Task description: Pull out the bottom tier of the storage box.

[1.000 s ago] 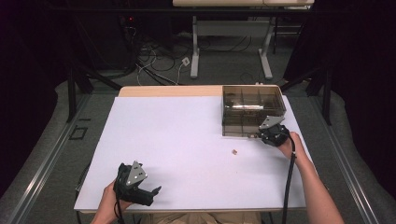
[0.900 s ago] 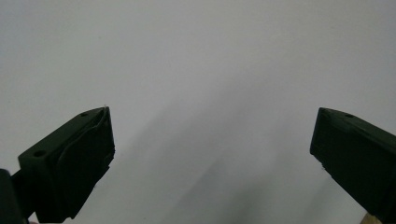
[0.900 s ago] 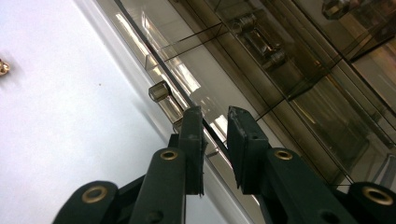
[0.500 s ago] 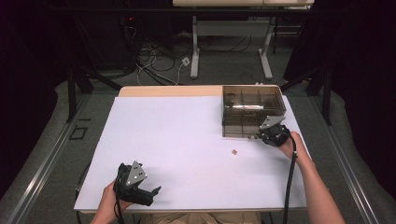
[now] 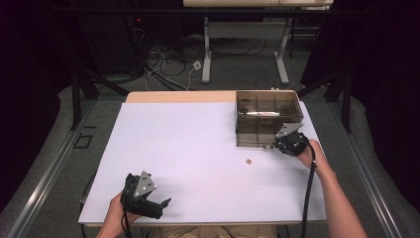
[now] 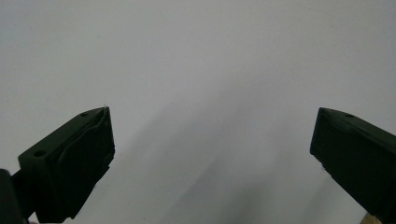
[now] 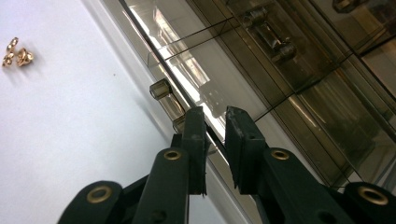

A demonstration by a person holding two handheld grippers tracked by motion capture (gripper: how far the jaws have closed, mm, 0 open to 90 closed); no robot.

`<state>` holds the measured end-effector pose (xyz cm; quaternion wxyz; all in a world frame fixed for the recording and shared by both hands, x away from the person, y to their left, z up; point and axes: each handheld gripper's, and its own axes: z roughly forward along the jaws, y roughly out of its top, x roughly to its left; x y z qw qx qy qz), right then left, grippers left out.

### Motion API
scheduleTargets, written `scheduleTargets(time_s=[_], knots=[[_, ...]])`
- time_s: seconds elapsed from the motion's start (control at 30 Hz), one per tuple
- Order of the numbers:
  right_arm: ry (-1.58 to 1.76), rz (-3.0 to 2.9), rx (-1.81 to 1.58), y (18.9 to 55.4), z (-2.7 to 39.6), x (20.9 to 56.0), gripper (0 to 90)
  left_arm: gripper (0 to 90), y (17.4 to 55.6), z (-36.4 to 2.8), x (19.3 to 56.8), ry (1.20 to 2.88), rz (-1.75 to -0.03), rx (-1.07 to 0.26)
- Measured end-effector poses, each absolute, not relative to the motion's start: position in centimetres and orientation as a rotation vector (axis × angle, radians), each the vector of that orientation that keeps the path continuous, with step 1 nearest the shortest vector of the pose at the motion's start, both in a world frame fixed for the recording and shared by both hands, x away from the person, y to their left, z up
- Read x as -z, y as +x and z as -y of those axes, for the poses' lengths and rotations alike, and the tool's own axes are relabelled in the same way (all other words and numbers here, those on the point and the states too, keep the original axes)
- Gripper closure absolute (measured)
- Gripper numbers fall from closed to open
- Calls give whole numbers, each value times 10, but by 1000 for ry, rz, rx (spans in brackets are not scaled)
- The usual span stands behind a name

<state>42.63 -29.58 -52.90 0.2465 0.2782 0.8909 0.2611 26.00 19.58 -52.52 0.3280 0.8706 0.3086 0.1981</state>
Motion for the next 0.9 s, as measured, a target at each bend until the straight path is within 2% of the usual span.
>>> scheduleTargets(time_s=[0.4,0.6,0.8,0.9], knots=[[765,-2459,-721,425,297,527,790,0,260,-195,525,2288,-802,-513],[822,-2410,-791,426,299,527,760,0,261,-195,525,2289,-800,-513],[909,-2321,-863,427,305,520,802,0,261,-195,525,2288,-799,-515],[990,-2215,-849,431,303,522,864,0,261,-195,526,2286,-802,-521]])
